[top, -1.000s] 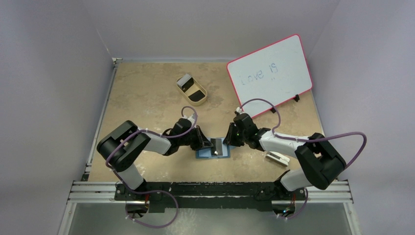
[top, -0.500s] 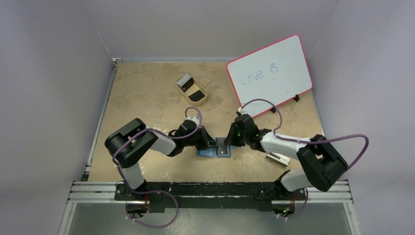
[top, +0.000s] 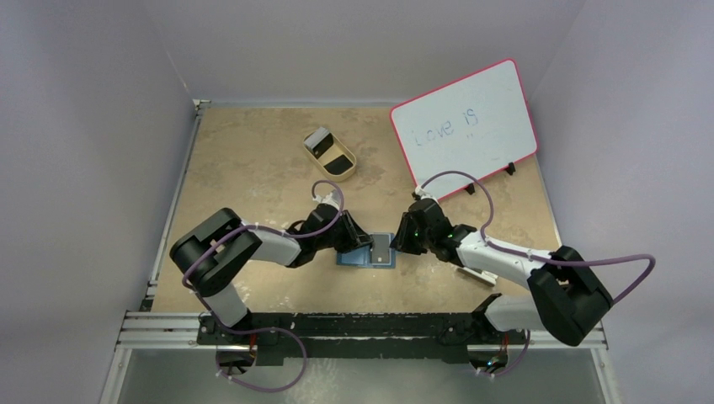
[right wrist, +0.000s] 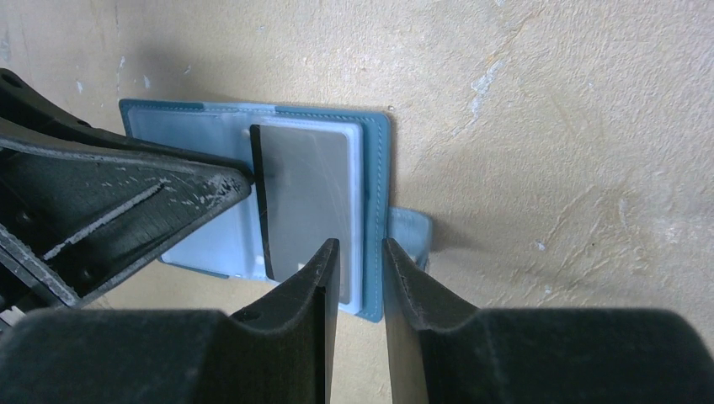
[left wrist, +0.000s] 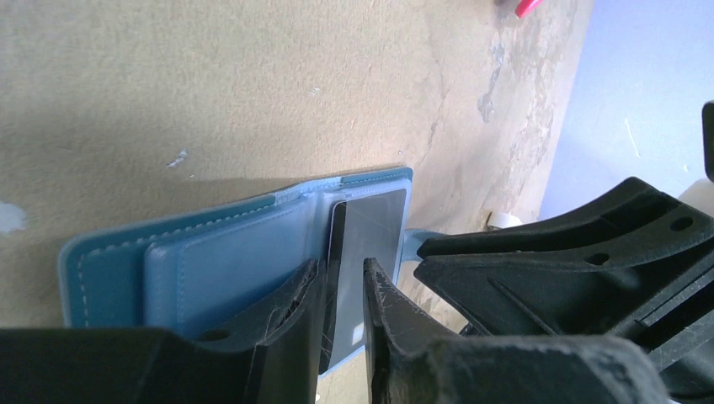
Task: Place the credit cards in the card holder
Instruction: Insert the credit card into the card holder, then pick up the credit card from the storage box.
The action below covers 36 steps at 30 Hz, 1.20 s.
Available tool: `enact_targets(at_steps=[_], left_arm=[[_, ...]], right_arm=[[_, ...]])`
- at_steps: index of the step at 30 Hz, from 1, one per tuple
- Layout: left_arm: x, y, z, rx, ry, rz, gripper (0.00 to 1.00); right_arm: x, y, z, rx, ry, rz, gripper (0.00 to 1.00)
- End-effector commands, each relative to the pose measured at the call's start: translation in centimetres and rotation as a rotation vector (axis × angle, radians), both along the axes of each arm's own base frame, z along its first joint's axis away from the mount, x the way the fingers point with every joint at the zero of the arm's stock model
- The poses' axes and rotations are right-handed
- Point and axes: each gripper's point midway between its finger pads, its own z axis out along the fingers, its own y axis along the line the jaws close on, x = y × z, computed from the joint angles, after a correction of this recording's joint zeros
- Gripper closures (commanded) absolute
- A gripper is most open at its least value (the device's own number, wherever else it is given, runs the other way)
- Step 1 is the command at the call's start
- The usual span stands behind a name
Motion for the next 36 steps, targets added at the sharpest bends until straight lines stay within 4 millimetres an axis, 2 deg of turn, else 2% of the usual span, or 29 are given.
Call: enact_targets(at_steps=[1, 6, 8, 10, 14, 18, 21, 24, 28, 32, 36], left_arm=[[1.3, 0.9, 1.9, 0.045, -0.094, 0.037, 0.76], [2.5, 1.1, 4.0, 0.162, -0.18, -0.011, 0.72], [3.0, 1.2, 5.0, 0.203, -0.22, -0.034, 0.58], [4.0, 1.9, 6.1, 0.286, -0.264, -0.038, 0.5], [6.6, 5.0, 7.9, 0.517, -0.308, -0.054, 0.47], [10.7, 9.5, 10.2, 0.685, -0.344, -0.03, 0.47], [13.8, 12.7, 11.8, 0.821, -0.373, -0.018, 0.48], [16.4, 14.2, 13.4, 0.939, -0.425, -0.013, 0.46], [20.0, 15.8, 13.9, 1.067, -0.449, -0.012, 0.44], [23.3, 15.7, 13.7, 1.182, -0.473, -0.06, 0.39], [26.1, 15.9, 12.8, 1.266, -0.475, -0.095, 0.36]], right_arm=[[0.6, -0.1, 1.3, 0.003, -0.038, -0.027, 0.72], [1.0, 0.2, 2.4, 0.019, -0.082, -0.004, 0.72], [1.2, 0.6, 3.0, 0.029, -0.108, 0.026, 0.7], [1.5, 0.8, 3.7, 0.029, -0.138, 0.051, 0.68], [2.1, 0.5, 5.5, 0.024, -0.199, 0.057, 0.67], [2.7, 0.8, 7.9, 0.044, -0.29, 0.085, 0.67], [3.0, 0.9, 9.0, 0.045, -0.326, 0.099, 0.67], [3.3, 0.7, 9.8, 0.035, -0.345, 0.094, 0.67], [3.3, 1.2, 10.7, 0.068, -0.364, 0.112, 0.67], [3.4, 1.4, 11.1, 0.077, -0.368, 0.11, 0.67], [3.4, 1.2, 11.0, 0.061, -0.359, 0.107, 0.67]])
